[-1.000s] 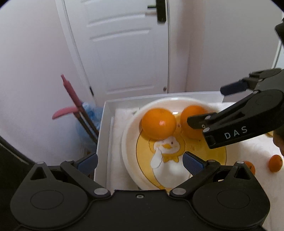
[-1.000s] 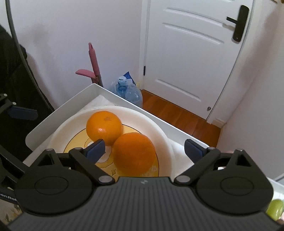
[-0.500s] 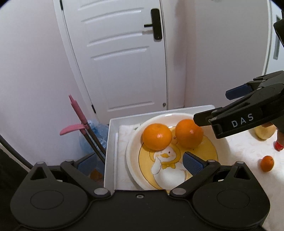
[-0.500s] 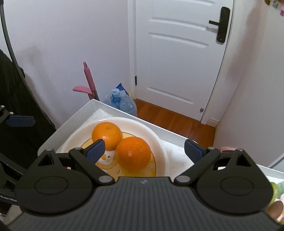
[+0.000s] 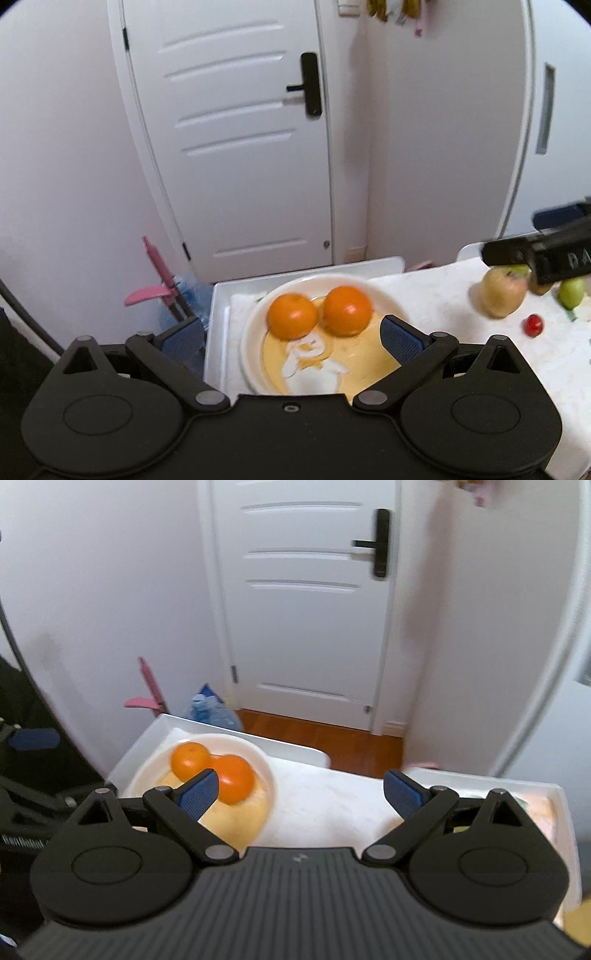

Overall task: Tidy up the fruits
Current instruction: 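Release the right tool's orange into the bowl and withdraw both tools, then grasp the brown apple with the left tool while the right tool grasps a green apple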

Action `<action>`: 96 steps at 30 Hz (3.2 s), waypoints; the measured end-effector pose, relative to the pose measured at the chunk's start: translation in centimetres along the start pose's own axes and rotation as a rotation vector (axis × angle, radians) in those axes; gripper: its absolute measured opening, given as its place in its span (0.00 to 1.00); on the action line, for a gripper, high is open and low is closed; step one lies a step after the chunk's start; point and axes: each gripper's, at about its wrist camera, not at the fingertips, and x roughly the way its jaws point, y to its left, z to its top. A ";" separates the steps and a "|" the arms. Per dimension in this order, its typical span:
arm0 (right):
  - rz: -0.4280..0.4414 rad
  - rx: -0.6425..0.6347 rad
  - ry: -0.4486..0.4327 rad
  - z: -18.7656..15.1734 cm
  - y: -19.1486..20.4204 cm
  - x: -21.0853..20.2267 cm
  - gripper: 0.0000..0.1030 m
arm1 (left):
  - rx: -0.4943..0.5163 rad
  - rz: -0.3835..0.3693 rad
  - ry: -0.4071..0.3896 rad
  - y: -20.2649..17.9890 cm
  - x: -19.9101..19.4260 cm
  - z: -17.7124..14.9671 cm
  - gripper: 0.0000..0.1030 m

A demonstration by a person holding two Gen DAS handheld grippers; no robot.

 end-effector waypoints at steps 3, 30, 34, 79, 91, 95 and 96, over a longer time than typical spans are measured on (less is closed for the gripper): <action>-0.037 0.029 -0.002 -1.2 -2.3 -2.0 1.00 | -0.003 -0.039 -0.015 -1.6 -0.8 0.5 1.00; -0.150 0.204 0.093 -10.2 -23.0 -3.7 1.00 | 0.007 -0.116 0.053 -22.8 4.8 2.8 0.98; -0.143 0.223 0.107 -11.3 -24.2 -1.7 1.00 | 0.001 -0.090 0.078 -24.4 7.7 2.5 0.96; -0.137 0.285 0.128 -13.9 -25.2 5.4 0.72 | -0.022 -0.013 0.124 -27.9 14.7 -0.1 0.77; -0.130 0.257 0.107 -13.6 -24.5 4.3 0.68 | -0.046 0.013 0.086 -26.6 11.6 -0.2 0.77; -0.119 0.232 0.086 -12.9 -23.9 3.1 0.68 | -0.061 0.017 0.071 -26.0 10.0 0.0 0.77; -0.114 0.226 0.081 -12.6 -23.7 2.8 0.68 | -0.065 0.019 0.068 -25.8 9.5 0.0 0.77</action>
